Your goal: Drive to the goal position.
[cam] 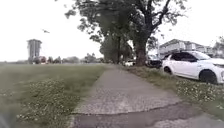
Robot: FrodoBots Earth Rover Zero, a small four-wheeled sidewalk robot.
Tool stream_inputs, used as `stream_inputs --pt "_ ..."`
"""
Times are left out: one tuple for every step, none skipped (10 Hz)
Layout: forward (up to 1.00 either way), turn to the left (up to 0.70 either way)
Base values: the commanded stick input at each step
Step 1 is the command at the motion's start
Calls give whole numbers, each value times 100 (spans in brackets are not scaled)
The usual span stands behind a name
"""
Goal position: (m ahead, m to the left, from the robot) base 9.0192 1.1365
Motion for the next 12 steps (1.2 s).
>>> stream_inputs --pt "70 0" --pt "70 0" --pt "70 0" --pt "70 0" --pt "70 0" --pt "70 0" --pt "70 0" --pt "70 0" --pt "70 0" --pt "70 0" --pt "70 0" --pt "70 0"
